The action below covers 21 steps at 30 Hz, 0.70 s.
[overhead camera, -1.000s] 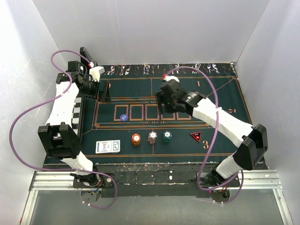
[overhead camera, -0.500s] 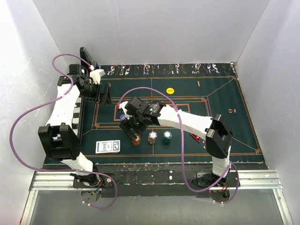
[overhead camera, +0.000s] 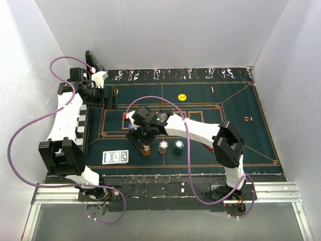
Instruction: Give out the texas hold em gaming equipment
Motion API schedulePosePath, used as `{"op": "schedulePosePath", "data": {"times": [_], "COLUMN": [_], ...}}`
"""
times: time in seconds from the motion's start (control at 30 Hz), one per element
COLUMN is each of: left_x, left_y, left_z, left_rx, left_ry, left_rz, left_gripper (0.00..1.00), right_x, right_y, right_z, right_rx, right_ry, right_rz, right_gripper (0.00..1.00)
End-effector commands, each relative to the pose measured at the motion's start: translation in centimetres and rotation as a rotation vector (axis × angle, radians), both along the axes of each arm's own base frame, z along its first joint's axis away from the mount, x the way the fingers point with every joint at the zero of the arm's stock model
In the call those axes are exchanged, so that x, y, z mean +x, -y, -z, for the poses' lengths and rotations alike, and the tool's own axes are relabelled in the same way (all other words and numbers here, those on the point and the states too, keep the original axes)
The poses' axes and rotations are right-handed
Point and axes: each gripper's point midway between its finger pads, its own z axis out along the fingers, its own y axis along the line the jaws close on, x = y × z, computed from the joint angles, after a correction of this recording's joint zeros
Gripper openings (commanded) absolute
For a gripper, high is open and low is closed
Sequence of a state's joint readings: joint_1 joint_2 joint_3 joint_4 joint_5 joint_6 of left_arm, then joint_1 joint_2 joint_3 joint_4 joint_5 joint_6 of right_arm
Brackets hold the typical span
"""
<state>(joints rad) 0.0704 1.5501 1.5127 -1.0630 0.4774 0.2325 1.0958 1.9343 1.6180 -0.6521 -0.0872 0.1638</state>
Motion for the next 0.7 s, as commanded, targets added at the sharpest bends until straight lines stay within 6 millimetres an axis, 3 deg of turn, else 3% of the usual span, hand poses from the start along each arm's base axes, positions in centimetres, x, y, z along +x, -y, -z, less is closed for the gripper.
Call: {"op": "schedulePosePath", "data": {"times": [0.0,0.13,0.37,0.67], "left_x": [-0.3,-0.5,-0.5,-0.4], "left_y": [-0.2,-0.1,-0.1,-0.5], "left_z": [-1.2,-1.2,-1.5,-1.2], "left_rx": [-0.004,-0.011,-0.020,-0.021], "left_ry": [0.046,0.048,0.056,0.050], "left_rz": [-0.022,-0.014,-0.010,-0.024], "left_gripper": [0.98,0.98,0.98,0.98], "right_x": [1.0,1.7,1.3,0.6], "right_y": [-0.6,-0.4,-0.5,-0.7], "right_z": [0.6,1.0,1.9,2.5], "right_rx": [0.014,0.001,-0.013,-0.019], "right_ry": [0.061,0.097,0.079,0.056], "right_rz": [0.034,0.064,0.065,0.059], "right_gripper": [0.92,0.92,0.89,0.75]}}
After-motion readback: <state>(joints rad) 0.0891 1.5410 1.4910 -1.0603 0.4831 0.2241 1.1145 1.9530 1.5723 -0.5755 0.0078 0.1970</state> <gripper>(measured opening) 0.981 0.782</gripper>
